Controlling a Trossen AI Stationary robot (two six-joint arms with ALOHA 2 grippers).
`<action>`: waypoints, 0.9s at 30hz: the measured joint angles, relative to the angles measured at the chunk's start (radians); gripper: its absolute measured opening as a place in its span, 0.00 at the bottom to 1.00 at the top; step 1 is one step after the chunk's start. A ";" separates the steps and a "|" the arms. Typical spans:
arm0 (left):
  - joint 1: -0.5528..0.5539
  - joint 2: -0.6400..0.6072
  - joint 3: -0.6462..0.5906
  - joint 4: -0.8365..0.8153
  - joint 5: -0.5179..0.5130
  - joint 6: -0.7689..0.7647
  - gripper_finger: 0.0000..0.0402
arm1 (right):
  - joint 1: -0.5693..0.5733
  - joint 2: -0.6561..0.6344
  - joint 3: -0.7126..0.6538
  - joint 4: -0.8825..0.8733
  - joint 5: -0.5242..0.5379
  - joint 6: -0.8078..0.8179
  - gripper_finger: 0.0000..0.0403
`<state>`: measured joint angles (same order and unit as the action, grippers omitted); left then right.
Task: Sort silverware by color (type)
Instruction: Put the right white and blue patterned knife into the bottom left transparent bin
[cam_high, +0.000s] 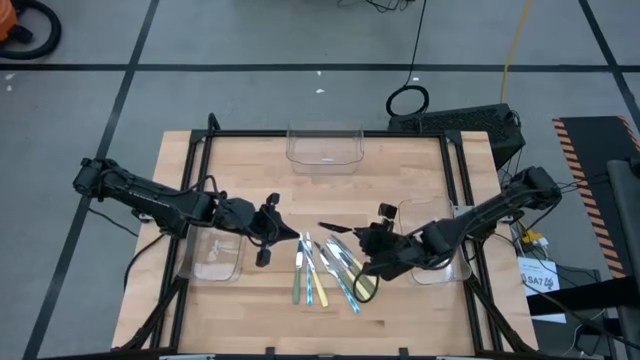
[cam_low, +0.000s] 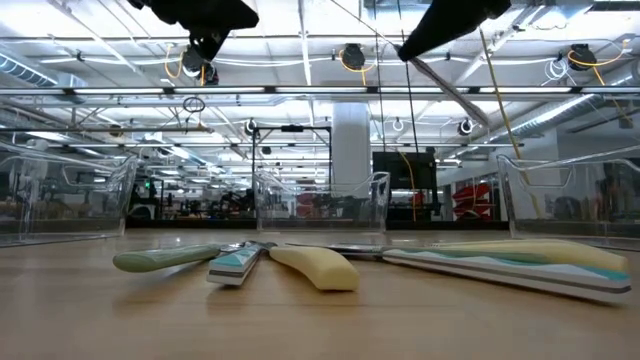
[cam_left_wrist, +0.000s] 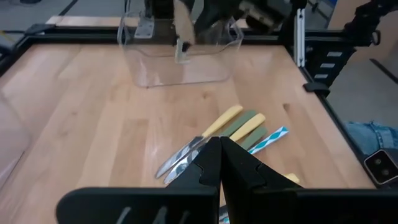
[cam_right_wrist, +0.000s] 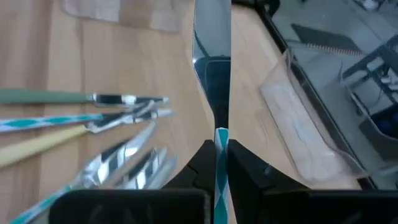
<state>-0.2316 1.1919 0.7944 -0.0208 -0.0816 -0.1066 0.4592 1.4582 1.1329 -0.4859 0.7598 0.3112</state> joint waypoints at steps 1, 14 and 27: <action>0.000 0.000 0.000 0.007 0.000 0.007 0.01 | 0.001 0.000 -0.019 0.052 0.000 -0.023 0.04; 0.000 0.000 0.000 0.089 0.000 0.073 0.01 | -0.011 0.001 -0.199 0.822 -0.003 -0.269 0.04; -0.049 0.129 -0.001 0.315 0.000 0.190 0.19 | 0.007 0.001 -0.242 1.081 -0.158 -0.410 0.04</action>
<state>-0.2811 1.3207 0.7937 0.2944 -0.0815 0.0833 0.4660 1.4590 0.8909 0.5952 0.6013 -0.0990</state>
